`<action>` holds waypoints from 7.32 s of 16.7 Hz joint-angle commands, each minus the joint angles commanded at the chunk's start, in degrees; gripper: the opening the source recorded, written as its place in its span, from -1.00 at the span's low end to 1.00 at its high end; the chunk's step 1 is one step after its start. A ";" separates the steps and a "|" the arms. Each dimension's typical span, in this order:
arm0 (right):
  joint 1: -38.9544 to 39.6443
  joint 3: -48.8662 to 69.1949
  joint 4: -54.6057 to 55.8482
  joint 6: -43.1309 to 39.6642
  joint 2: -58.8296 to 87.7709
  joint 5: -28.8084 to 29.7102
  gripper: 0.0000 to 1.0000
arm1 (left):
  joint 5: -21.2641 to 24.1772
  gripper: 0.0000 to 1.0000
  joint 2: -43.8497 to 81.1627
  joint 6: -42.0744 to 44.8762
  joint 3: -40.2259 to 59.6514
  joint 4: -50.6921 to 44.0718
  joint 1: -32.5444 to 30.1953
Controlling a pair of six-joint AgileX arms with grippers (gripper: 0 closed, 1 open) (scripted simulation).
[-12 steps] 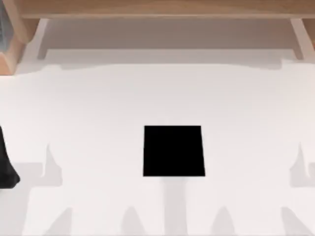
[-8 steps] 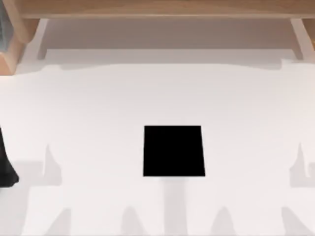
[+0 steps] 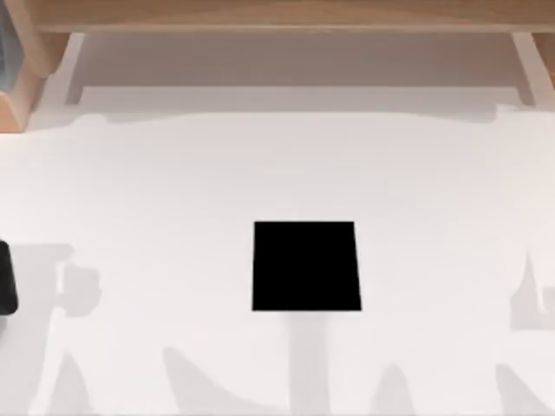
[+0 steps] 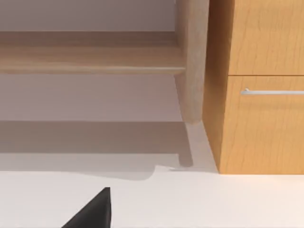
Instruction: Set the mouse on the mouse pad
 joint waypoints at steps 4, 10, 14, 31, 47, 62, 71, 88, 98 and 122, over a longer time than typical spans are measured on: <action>0.00 0.00 0.00 0.00 0.00 0.00 1.00 | 0.00 1.00 23.60 1.26 13.36 -14.19 2.44; 0.00 0.00 0.00 0.00 0.00 0.00 1.00 | -0.05 1.00 48.85 3.10 30.88 -30.74 5.33; 0.00 0.00 0.00 0.00 0.00 0.00 1.00 | -0.01 1.00 57.18 3.93 37.85 -36.12 6.19; 0.00 0.00 0.00 0.00 0.00 0.00 1.00 | 0.02 1.00 68.36 4.41 26.36 -13.95 6.50; 0.00 0.00 0.00 0.00 0.00 0.00 1.00 | 0.02 -0.66 69.19 4.47 25.42 -12.43 6.54; 0.00 0.00 0.00 0.00 0.00 0.00 1.00 | 0.44 -1.00 64.75 4.50 29.78 -19.09 6.41; 0.00 0.00 0.00 0.00 0.00 0.00 1.00 | 0.43 -1.00 56.91 4.19 41.40 -38.90 6.22; 0.00 0.00 0.00 0.00 0.00 0.00 1.00 | 0.05 -1.00 91.64 -33.33 83.38 -47.34 -36.91; 0.00 0.00 0.00 0.00 0.00 0.00 1.00 | -0.26 -1.00 98.88 -42.60 92.59 -48.13 -46.39; 0.00 0.00 0.00 0.00 0.00 0.00 1.00 | -0.34 -1.00 100.44 -42.69 84.91 -38.98 -46.52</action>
